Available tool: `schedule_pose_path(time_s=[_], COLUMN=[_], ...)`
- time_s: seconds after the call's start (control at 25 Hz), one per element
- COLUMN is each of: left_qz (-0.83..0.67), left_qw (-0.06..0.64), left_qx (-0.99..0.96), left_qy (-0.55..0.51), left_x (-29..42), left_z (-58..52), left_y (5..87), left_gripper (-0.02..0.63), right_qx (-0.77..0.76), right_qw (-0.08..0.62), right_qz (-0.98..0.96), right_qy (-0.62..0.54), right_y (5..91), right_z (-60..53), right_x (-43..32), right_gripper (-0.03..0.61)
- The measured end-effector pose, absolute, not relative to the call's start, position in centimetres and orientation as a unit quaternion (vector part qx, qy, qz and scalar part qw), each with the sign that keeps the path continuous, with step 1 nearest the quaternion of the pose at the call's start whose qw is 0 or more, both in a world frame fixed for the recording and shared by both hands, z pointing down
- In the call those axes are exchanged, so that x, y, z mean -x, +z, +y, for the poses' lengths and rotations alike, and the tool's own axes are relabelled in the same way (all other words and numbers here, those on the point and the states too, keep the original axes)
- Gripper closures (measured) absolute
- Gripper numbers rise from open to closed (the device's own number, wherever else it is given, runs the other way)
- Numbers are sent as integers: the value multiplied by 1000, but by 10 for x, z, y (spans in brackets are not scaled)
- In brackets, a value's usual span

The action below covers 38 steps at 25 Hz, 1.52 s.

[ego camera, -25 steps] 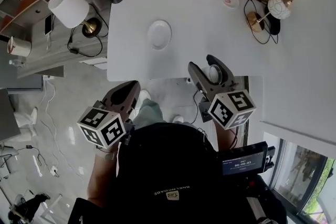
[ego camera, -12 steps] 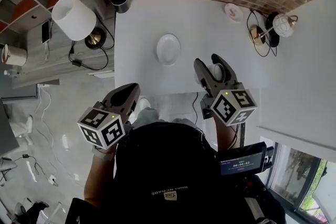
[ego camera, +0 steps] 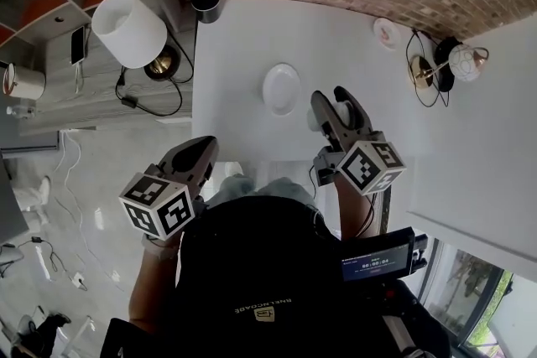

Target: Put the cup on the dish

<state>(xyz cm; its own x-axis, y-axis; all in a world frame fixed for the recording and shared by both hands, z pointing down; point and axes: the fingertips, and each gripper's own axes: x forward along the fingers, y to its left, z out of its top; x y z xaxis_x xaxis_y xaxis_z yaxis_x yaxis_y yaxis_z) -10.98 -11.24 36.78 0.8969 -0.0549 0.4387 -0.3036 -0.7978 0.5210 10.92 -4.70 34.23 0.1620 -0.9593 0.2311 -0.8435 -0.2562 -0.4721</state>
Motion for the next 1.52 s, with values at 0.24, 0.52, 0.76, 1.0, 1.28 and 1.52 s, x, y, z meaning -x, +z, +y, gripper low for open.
schedule_pose_path(time_s=[0.24, 0.52, 0.76, 1.0, 1.28, 1.52], left_qz=[-116, -165, -215, -268, -318, -348], left_qw=[302, 305, 308, 314, 320, 328], left_qx=[-921, -914, -904, -890, -871, -856], left_qy=[216, 210, 203, 196, 194, 194], left_x=[102, 84, 82, 92, 108, 120], left_z=[-119, -119, -115, -112, -107, -99], left_y=[369, 363, 363, 364, 364, 369], left_gripper=[607, 607, 607, 607, 607, 607], right_qx=[754, 733, 712, 698, 679, 665], right_qw=[100, 64, 31, -13, -54, -86], right_qz=[599, 627, 653, 671, 690, 699], right_qy=[-250, -253, -257, -251, -246, -251], right_y=[358, 371, 395, 423, 457, 488], right_z=[-59, -76, -96, -113, -139, -156], right_x=[-131, -157, -172, -182, -184, -178], right_gripper=[307, 308, 308, 308, 308, 308])
